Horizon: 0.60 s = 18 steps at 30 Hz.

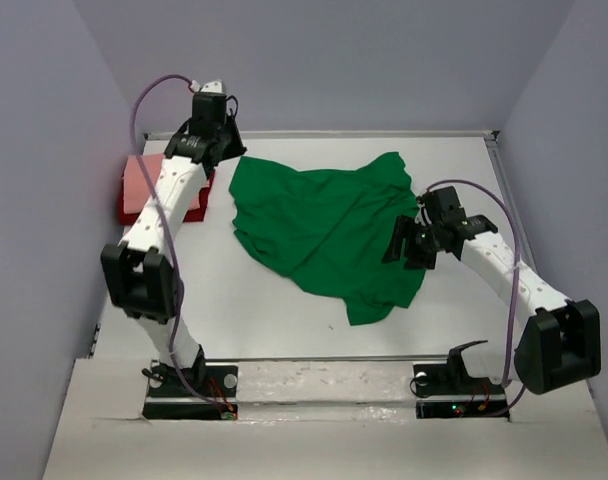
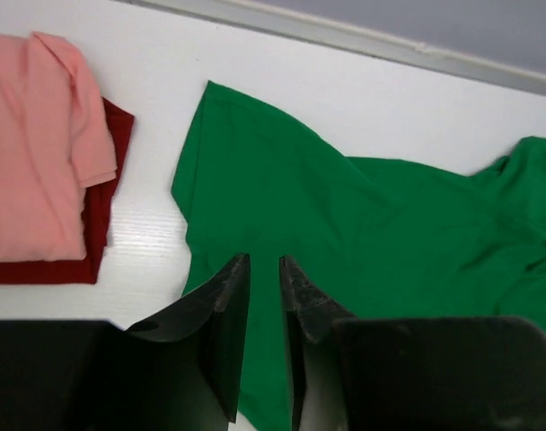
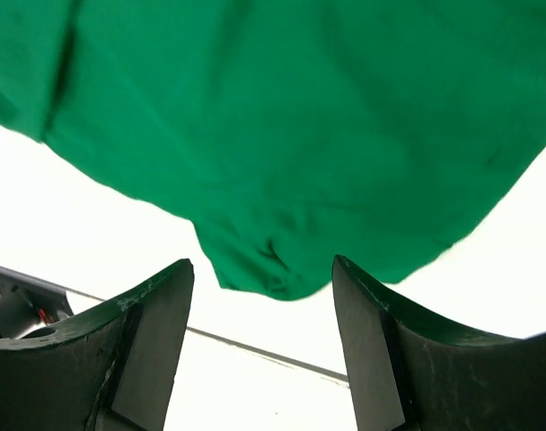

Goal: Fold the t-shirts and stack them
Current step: Flatten the tshirt out

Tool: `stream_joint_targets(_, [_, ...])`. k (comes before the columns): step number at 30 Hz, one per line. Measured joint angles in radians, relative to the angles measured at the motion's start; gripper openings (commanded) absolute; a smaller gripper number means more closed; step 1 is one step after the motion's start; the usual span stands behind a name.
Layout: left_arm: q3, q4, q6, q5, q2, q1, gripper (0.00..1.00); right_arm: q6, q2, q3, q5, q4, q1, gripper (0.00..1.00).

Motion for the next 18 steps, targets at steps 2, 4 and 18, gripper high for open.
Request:
stream_joint_targets(2, [-0.079,0.003,0.006,-0.03,-0.165,-0.011,0.24,0.012,-0.04,-0.074,-0.015,0.0,0.0,0.68])
stream_joint_targets(4, [-0.149,0.014,0.013,-0.06,-0.276,-0.001,0.23,0.026,-0.066,-0.126,-0.025,0.007,0.0,0.68])
stream_joint_targets(18, [-0.576,0.063,0.003,0.063,-0.509,-0.099,0.36,0.111,-0.2,-0.211,-0.018,0.006,0.068,0.59])
